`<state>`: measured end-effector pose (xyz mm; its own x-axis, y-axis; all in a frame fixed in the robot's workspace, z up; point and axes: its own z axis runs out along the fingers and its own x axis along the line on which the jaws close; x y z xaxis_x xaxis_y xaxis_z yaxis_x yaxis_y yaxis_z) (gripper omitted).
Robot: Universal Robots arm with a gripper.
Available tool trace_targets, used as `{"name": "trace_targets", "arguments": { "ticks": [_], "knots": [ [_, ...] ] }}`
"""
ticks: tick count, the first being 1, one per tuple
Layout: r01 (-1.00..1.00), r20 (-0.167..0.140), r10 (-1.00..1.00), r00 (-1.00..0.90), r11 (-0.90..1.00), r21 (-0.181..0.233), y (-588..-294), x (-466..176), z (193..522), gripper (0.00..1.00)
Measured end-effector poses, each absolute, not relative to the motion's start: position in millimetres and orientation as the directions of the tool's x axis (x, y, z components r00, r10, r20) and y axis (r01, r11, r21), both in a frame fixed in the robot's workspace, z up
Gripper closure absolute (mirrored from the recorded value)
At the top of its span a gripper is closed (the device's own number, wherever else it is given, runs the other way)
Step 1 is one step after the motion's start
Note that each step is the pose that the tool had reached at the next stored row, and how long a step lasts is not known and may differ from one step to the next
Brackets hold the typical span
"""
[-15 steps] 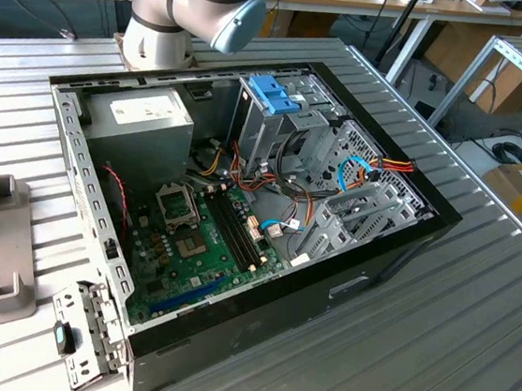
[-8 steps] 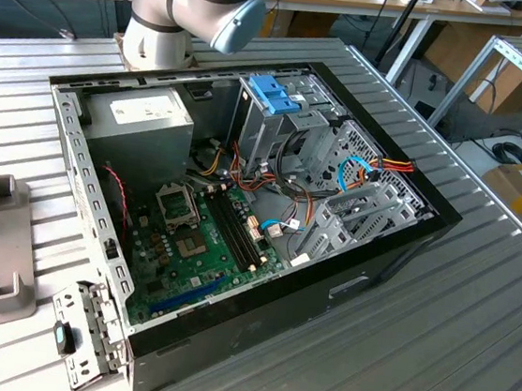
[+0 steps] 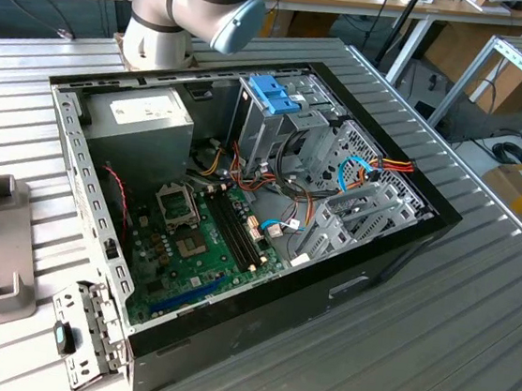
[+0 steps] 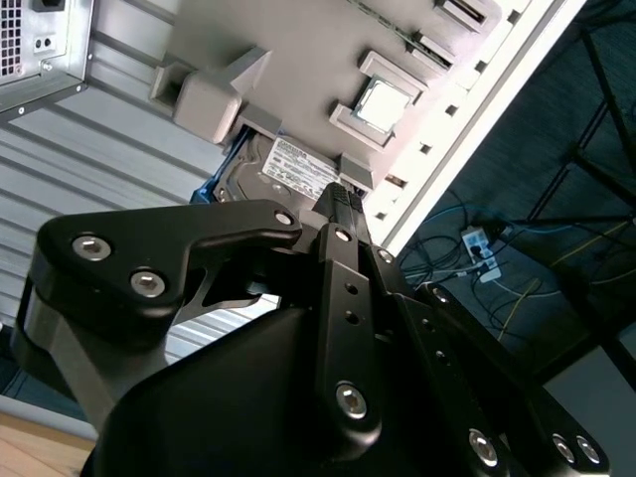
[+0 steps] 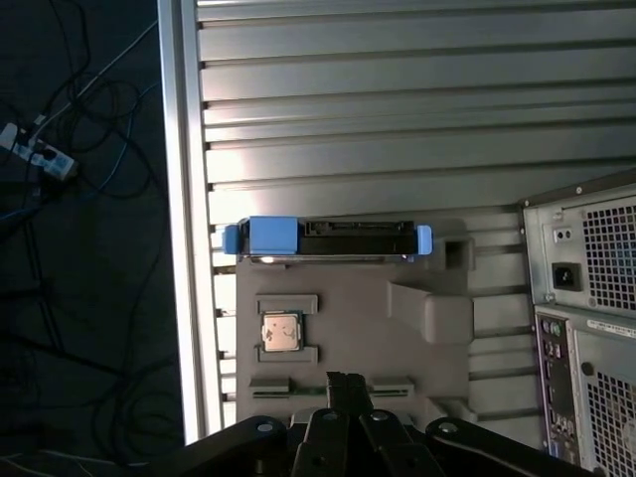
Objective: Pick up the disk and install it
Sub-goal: 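Reach for the disk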
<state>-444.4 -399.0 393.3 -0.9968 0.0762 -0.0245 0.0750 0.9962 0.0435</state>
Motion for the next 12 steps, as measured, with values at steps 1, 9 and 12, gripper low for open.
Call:
{"name": "trace_targets", "arguments": {
  "ticks": [1, 9, 12],
  "knots": [
    [0.075, -0.025, 0.076, -0.997, 0.996, 0.044, -398.9, -445.1, 393.3, 0.9],
    [0.075, -0.025, 0.076, -0.997, 0.996, 0.044, -398.9, -450.0, 393.3, 0.9],
    [0.075, -0.025, 0.076, -0.997, 0.996, 0.044, -398.9, -452.1, 393.3, 0.9]
  ]
}}
